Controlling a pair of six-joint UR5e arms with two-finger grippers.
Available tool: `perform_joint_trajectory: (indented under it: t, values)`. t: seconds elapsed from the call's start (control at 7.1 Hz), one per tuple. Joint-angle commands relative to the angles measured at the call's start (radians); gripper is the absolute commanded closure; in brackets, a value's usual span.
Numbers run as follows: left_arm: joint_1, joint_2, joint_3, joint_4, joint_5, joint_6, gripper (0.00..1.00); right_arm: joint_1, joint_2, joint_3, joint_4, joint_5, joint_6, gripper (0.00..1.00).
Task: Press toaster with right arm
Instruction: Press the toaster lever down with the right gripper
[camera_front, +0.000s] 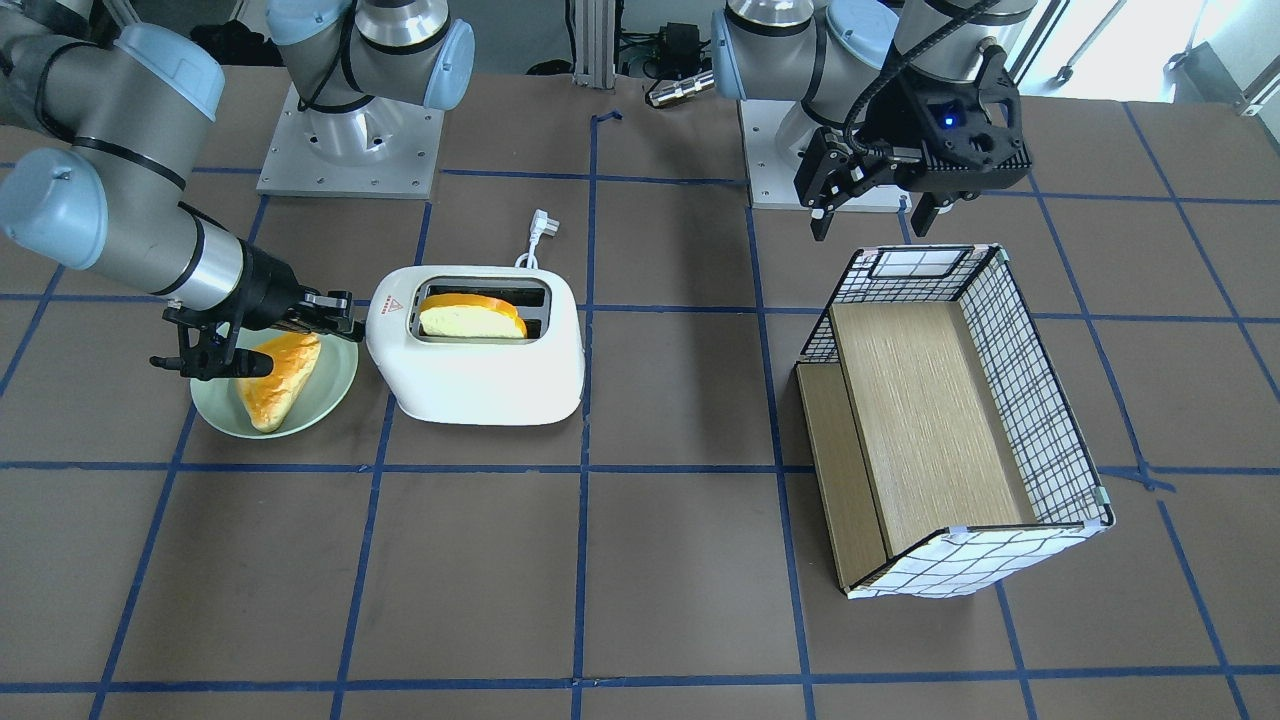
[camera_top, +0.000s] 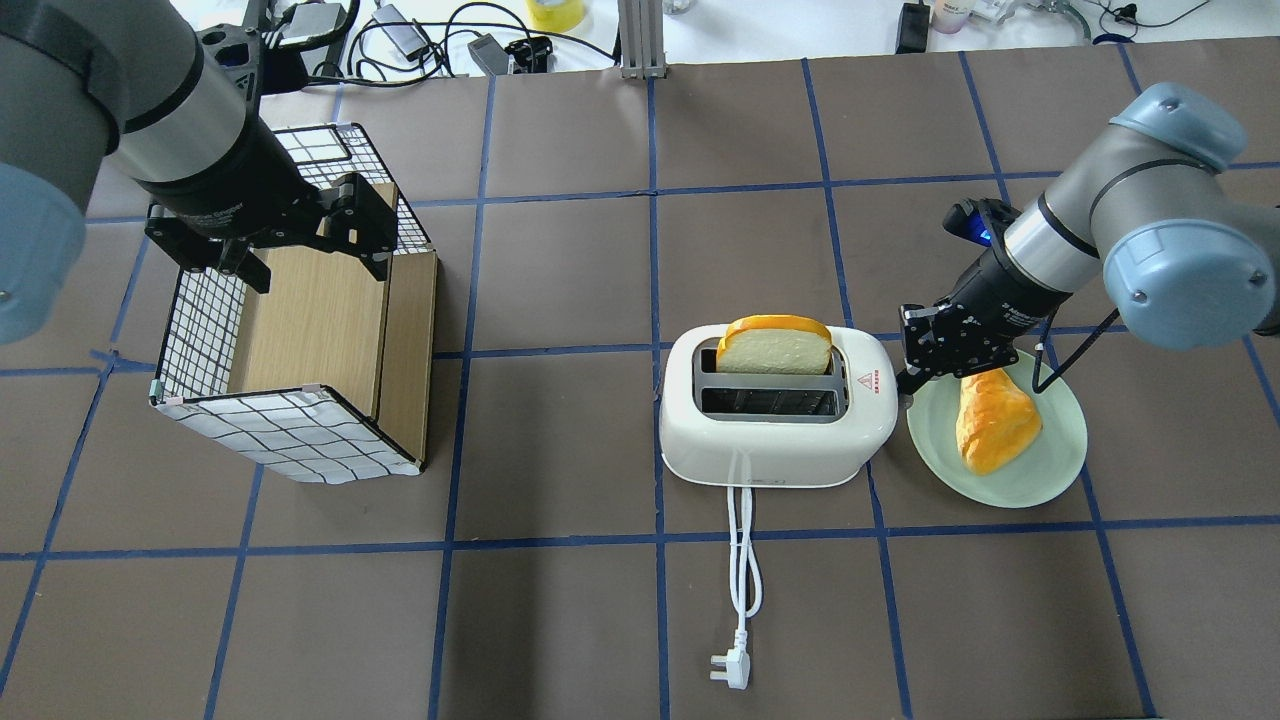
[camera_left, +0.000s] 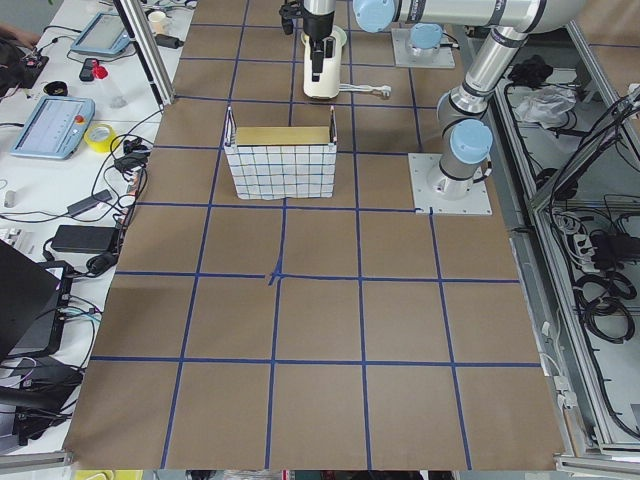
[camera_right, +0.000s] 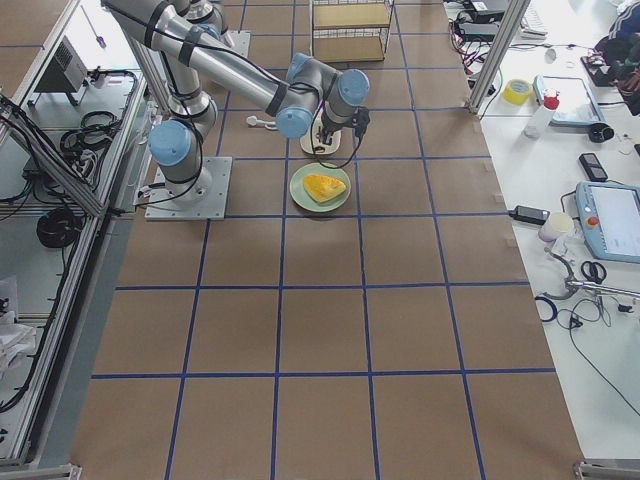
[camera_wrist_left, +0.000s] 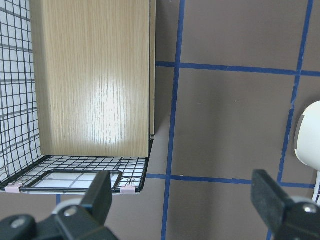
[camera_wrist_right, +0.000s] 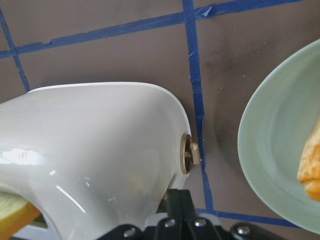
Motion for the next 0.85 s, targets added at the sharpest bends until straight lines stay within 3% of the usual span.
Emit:
perform_joint_trajectory:
  t: [0.0,0.7]
  values:
    - [0.0,0.0,0.0,0.0,0.0,0.0,0.0,0.0,0.011,0.007,-0.007,0.003,-0.001,1.0]
    - [0.0,0.0,0.0,0.0,0.0,0.0,0.0,0.0,0.042,0.03,-0.07,0.023,0.0,1.0]
